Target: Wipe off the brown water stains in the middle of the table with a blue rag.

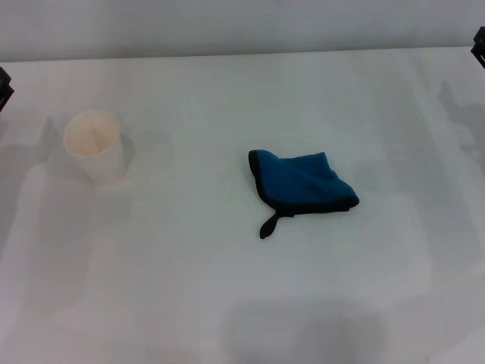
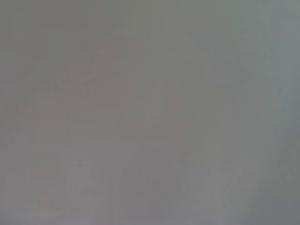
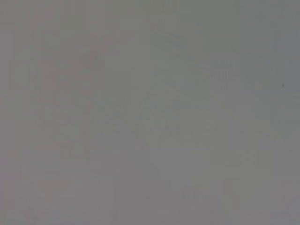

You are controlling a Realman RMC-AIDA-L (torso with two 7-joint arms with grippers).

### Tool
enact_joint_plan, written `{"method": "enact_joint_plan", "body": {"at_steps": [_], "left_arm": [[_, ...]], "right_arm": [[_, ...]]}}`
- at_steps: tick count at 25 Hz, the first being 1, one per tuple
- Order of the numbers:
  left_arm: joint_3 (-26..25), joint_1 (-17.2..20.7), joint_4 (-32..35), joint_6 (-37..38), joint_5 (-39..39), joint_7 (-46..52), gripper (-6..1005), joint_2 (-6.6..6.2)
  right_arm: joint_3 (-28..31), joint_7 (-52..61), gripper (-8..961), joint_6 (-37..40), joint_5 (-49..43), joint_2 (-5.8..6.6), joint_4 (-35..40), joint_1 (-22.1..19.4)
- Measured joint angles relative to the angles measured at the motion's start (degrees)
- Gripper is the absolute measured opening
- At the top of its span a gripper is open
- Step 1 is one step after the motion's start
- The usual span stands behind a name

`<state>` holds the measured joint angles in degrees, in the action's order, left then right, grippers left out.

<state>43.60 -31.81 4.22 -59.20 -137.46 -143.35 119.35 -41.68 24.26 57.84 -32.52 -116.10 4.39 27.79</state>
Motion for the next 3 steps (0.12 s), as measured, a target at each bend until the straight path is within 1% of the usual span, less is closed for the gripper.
{"method": "enact_joint_plan", "body": {"at_steps": [3], "left_arm": [[0.0, 0.0, 0.0, -0.2, 0.0, 0.0, 861, 0.00]], "right_arm": [[0.1, 0.0, 874, 0.0, 0.0, 0.11, 0.0, 0.1]]}}
